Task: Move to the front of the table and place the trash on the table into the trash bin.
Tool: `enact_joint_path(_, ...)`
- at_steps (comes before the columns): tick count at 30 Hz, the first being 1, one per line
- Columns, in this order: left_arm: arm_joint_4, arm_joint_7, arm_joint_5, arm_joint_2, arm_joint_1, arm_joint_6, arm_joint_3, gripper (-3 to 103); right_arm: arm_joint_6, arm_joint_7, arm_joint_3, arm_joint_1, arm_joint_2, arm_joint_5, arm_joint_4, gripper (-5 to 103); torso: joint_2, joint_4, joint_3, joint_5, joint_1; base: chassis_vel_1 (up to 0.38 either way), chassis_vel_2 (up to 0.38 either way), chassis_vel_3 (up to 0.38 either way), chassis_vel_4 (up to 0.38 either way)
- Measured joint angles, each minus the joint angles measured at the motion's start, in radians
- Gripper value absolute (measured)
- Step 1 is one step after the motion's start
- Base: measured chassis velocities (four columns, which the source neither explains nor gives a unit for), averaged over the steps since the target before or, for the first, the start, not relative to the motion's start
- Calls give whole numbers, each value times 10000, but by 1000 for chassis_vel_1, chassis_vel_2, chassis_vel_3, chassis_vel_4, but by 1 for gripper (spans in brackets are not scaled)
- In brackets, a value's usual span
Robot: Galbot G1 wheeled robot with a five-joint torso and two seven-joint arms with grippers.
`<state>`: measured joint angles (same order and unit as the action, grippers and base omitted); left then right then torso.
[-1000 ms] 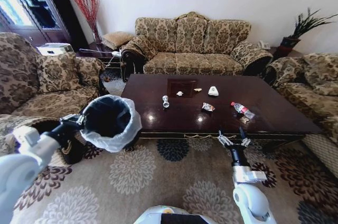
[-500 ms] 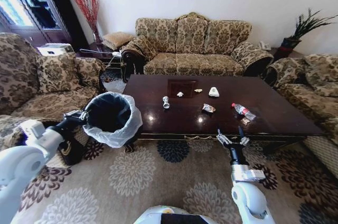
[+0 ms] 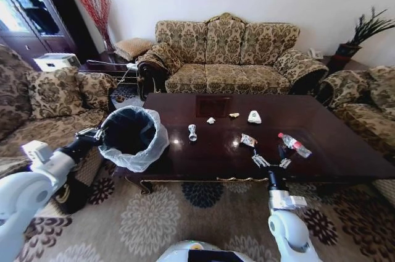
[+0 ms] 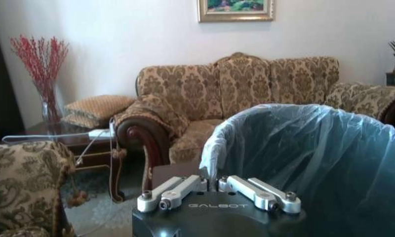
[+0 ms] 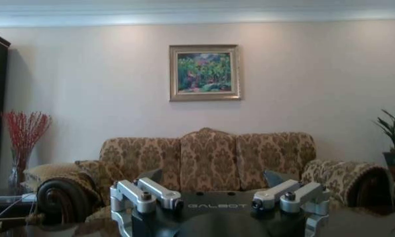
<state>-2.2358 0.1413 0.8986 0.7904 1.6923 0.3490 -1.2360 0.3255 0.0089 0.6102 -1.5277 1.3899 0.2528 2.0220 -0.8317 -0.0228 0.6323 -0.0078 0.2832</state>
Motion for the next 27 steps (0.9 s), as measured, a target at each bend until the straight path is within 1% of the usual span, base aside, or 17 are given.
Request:
enact_joint_path(2,-53,-1,7,12,48,-38,-39,1,73,-33,-24,15,0,0,0,100,-1,1,-2,0,-5,0,0,0,0)
enact_joint_path(5,-168,1,13,73,149,-92,-97,1,77,-302,-37,49,9,-13,-10,100,-5,-3,-9,0,-21,0,0,0,0)
enact_joint_path(16,-421,8,-4,277,272,-124,-12,1,115,-376,-112,29,55,-1,-86,100,-3,3,-4,2,-8,5,6,-4,-4)
enact_joint_path(22,-467,9,-28,304,249,-127,69,1,130,-364,-102,-7,4,27,-102,100,-4,2,-4,-1,-10,98,110,-113,-115)
enact_joint_path(23,-465,8,-28,290,239,-133,69,1,76,-346,-103,-7,-10,13,-102,100,-4,1,-4,-1,-10,198,169,-155,-146)
enact_joint_path(25,-428,4,0,236,233,-152,32,1,-303,-311,-174,42,-95,-98,-93,100,-3,0,-4,1,-9,195,188,-170,-168)
enact_joint_path(27,-420,0,6,227,236,-159,15,1,-441,-285,-209,86,-125,-176,-91,100,-3,1,-4,-3,-9,143,158,-158,-166)
